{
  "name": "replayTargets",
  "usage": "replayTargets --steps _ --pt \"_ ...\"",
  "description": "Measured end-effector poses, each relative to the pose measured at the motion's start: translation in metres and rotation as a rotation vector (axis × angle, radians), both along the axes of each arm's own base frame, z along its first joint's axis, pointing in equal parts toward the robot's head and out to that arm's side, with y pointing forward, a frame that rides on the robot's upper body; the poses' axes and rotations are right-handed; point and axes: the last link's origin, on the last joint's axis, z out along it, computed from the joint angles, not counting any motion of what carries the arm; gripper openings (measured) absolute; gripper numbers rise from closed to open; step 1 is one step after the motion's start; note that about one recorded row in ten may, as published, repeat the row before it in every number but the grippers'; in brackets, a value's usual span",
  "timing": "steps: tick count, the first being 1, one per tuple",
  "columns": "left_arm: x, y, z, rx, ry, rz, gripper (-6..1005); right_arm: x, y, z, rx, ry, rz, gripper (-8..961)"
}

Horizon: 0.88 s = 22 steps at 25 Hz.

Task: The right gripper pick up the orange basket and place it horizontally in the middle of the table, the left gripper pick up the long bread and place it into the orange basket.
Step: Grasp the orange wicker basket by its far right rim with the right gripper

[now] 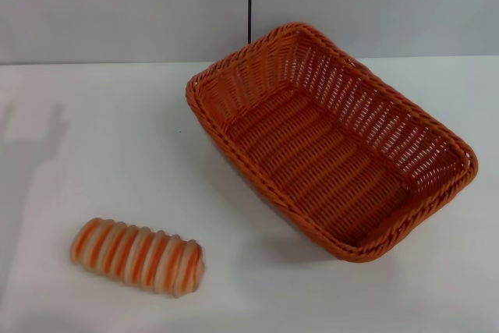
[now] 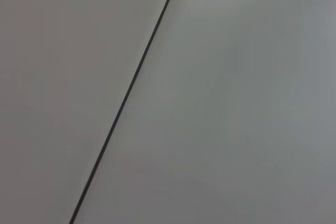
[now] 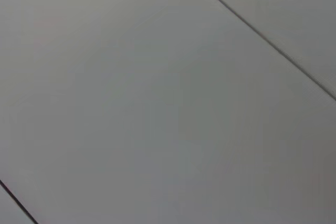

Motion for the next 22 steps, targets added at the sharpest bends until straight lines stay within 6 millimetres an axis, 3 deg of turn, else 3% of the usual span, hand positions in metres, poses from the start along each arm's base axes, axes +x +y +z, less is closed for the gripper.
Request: replayTargets --steps 8,11,15,22 --pt "-0.004 0.016 0.011 0.001 0.008 0.008 835 -0.008 0.01 -0.021 0.024 0.19 0.044 468" --pt "-0.016 0.018 0.023 -0.009 -0.136 0.018 833 -0.013 0.018 -0.022 0.012 0.191 0.066 468" --pt "-0.024 0.015 0.031 0.022 -0.166 0.046 829 -0.019 0.031 -0.023 0.011 0.196 0.086 467" --pt "-0.033 0.011 0.03 0.065 -0.226 0.113 829 -0.032 0.055 0.005 -0.024 0.075 0.176 465"
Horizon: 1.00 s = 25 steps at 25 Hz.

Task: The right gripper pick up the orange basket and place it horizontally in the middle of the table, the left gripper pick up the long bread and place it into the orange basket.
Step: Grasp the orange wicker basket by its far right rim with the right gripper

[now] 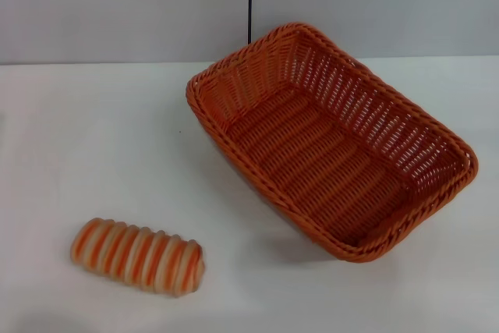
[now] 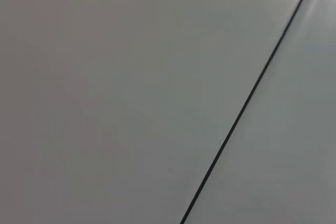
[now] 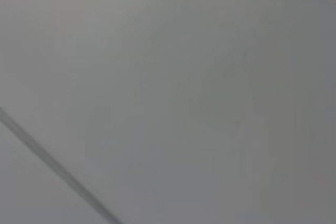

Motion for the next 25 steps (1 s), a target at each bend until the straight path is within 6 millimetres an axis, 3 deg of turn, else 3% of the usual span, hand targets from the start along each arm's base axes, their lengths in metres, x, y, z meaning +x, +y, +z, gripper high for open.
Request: replayTargets --steps 5,15,20,24,25 --pt "0.001 0.001 -0.003 -0.016 -0.01 -0.003 829 -0.012 0.008 0.029 -0.067 -0.151 0.116 466" --pt "0.013 0.008 -0.01 -0.113 0.069 -0.094 829 -0.038 -0.004 0.098 -0.259 -0.326 0.388 464" --pt "0.02 0.01 -0.014 -0.164 0.11 -0.15 829 -0.076 0.014 0.127 -0.506 -0.369 0.568 464" --pt "0.027 0.008 -0.018 -0.201 0.147 -0.211 829 -0.109 0.033 0.136 -0.641 -0.386 0.648 464" --pt "0.031 0.007 -0.019 -0.222 0.167 -0.24 829 -0.128 0.045 0.136 -0.747 -0.411 0.667 463"
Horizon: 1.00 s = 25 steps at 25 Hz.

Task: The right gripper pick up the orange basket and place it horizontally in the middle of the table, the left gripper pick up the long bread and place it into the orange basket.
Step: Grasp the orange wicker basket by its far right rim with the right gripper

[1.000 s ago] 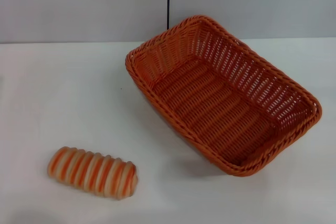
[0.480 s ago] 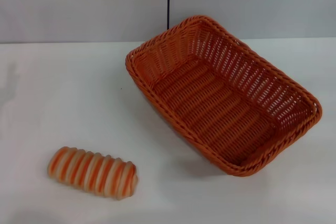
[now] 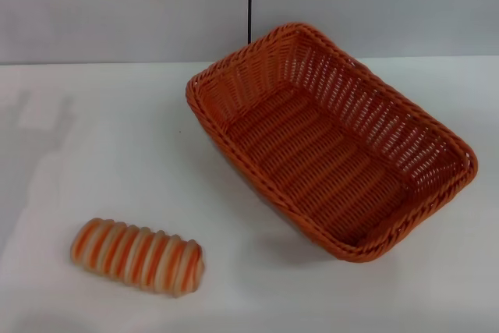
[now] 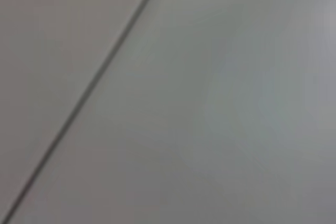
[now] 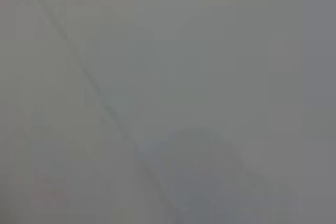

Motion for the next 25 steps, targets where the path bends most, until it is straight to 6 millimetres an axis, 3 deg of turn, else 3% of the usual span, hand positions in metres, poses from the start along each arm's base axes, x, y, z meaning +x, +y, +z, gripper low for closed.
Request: replayTargets --steps 4,5,6,9,10,11,15,20,25 --pt "0.001 0.0 -0.001 -0.018 0.014 -0.017 829 -0.02 0.019 -0.01 -0.154 -0.108 -0.021 463" --pt "0.001 -0.001 -0.001 -0.02 0.014 -0.018 829 -0.031 0.032 -0.024 -0.265 -0.202 -0.047 463" --pt "0.001 -0.001 -0.001 -0.022 0.014 -0.017 829 -0.031 0.032 -0.024 -0.265 -0.202 -0.047 463" --pt "0.001 -0.003 -0.003 -0.037 0.013 -0.019 829 -0.043 0.051 -0.049 -0.399 -0.374 -0.077 462" --pt "0.001 -0.004 -0.004 -0.043 0.014 -0.02 829 -0.047 0.06 -0.066 -0.469 -0.482 -0.088 462" --pt "0.001 -0.004 -0.004 -0.043 0.014 -0.02 829 -0.047 0.06 -0.066 -0.469 -0.482 -0.088 462" --pt "-0.001 -0.007 -0.008 -0.06 0.011 -0.009 829 -0.056 0.073 -0.108 -0.582 -0.693 -0.076 462" --pt "-0.003 -0.011 -0.009 -0.068 0.012 -0.002 829 -0.062 0.081 -0.134 -0.624 -0.823 -0.078 461" --pt "-0.005 -0.015 -0.011 -0.077 0.012 0.007 829 -0.062 0.087 -0.146 -0.629 -0.883 -0.096 461"
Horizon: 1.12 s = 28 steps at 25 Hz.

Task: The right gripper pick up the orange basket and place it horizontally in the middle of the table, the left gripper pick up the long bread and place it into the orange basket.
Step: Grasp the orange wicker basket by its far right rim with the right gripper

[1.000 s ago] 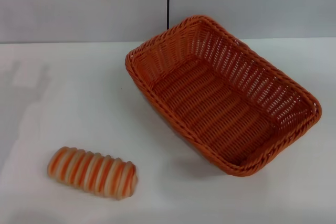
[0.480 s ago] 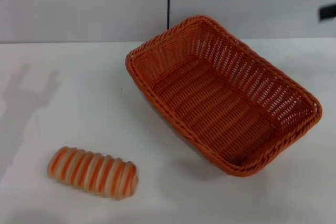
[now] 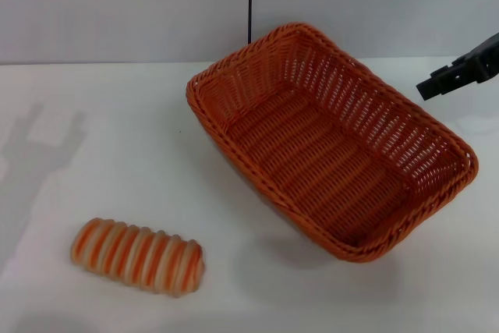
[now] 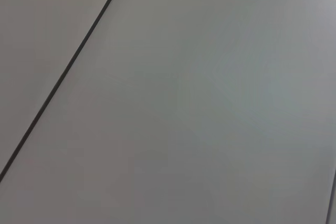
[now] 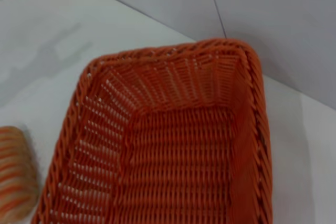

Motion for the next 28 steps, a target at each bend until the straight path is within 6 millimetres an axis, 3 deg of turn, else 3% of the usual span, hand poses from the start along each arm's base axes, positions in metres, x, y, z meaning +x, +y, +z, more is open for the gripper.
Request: replayTargets --steps 10,28 --pt "-0.002 -0.004 0.0 -0.003 -0.01 0.005 829 0.005 0.0 -0.017 -0.007 -0.025 -0.01 460" --pt "-0.004 -0.005 0.003 0.0 -0.024 0.008 829 0.016 0.002 -0.021 0.037 -0.051 -0.035 458"
